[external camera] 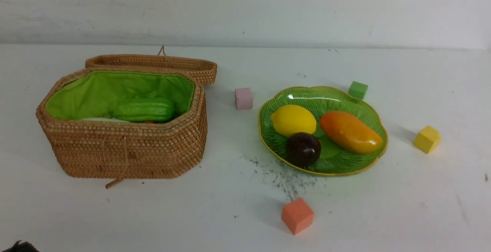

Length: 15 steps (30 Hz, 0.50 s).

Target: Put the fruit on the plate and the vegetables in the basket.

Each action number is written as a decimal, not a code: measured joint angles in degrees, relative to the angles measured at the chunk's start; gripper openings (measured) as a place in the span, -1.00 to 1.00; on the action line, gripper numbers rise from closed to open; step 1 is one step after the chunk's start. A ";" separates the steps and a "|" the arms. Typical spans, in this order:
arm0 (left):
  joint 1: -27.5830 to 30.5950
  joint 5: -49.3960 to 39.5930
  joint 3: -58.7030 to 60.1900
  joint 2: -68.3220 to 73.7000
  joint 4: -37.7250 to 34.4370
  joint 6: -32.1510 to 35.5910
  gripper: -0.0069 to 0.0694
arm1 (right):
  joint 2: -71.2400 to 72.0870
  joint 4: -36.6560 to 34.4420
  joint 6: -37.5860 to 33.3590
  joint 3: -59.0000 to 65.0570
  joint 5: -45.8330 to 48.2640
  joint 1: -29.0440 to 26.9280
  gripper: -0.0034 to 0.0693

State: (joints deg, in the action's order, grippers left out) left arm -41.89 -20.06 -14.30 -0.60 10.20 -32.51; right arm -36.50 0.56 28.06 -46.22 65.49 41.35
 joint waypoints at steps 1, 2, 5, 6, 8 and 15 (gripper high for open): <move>0.00 -0.12 0.00 0.00 0.00 0.00 -0.79 | 1.30 0.06 0.22 0.76 1.15 0.00 -0.86; 0.00 -0.14 0.00 0.00 0.00 0.00 -0.79 | 2.26 0.06 0.23 1.00 2.38 0.00 -0.86; 0.00 -0.26 0.00 0.00 0.00 0.00 -0.78 | 4.33 0.06 0.39 0.99 5.12 0.00 -0.85; 0.00 -0.26 0.00 0.00 0.00 0.00 -0.78 | 5.00 0.06 0.39 0.99 5.83 0.00 -0.84; 0.00 -0.26 0.00 0.00 0.00 0.00 -0.77 | 6.16 0.11 0.39 0.99 6.38 0.00 -0.84; 0.00 -0.28 0.00 0.00 0.00 0.00 -0.76 | 10.58 2.62 -2.47 2.84 3.91 -10.90 -0.86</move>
State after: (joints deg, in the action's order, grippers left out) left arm -41.89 -20.33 -14.30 -0.60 10.20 -32.51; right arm -25.92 3.18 25.59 -43.38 69.40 30.46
